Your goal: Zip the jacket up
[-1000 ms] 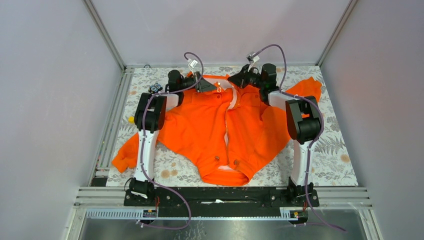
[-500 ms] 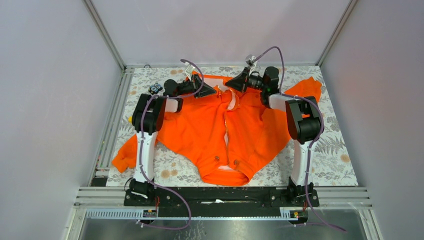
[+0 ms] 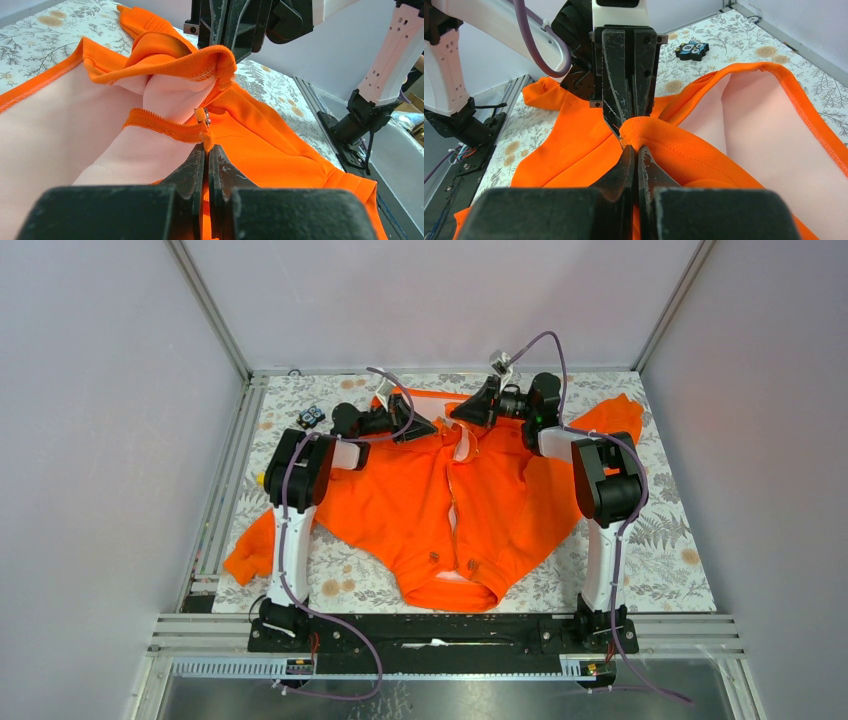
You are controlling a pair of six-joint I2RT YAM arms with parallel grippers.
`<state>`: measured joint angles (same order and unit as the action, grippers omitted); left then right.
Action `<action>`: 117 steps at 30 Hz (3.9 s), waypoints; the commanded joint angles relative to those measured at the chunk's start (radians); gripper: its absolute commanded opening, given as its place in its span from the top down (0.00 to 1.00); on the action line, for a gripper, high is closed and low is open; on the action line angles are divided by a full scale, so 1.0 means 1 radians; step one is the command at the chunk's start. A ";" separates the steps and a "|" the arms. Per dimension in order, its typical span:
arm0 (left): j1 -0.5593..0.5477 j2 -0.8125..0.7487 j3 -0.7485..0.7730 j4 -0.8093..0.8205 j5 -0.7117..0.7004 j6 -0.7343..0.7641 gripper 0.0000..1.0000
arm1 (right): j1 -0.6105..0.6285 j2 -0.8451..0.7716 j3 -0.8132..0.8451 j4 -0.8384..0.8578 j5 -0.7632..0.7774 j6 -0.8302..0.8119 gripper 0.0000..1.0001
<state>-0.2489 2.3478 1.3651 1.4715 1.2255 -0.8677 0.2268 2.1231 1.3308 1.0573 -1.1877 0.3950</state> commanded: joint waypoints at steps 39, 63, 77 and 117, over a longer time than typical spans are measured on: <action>-0.015 -0.081 -0.007 0.130 0.047 0.059 1.00 | -0.010 0.014 0.082 -0.160 -0.015 -0.103 1.00; -0.016 -0.082 -0.005 0.130 0.046 0.058 1.00 | 0.017 0.021 0.114 -0.283 -0.018 -0.184 1.00; -0.010 -0.079 0.002 0.131 0.057 0.045 1.00 | 0.017 -0.023 0.070 -0.248 0.002 -0.189 1.00; -0.003 -0.082 0.001 0.130 0.048 0.055 1.00 | 0.020 0.000 0.094 -0.250 -0.009 -0.152 1.00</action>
<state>-0.2474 2.3272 1.3479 1.4769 1.2526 -0.8200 0.2314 2.1441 1.3861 0.8108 -1.1893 0.2573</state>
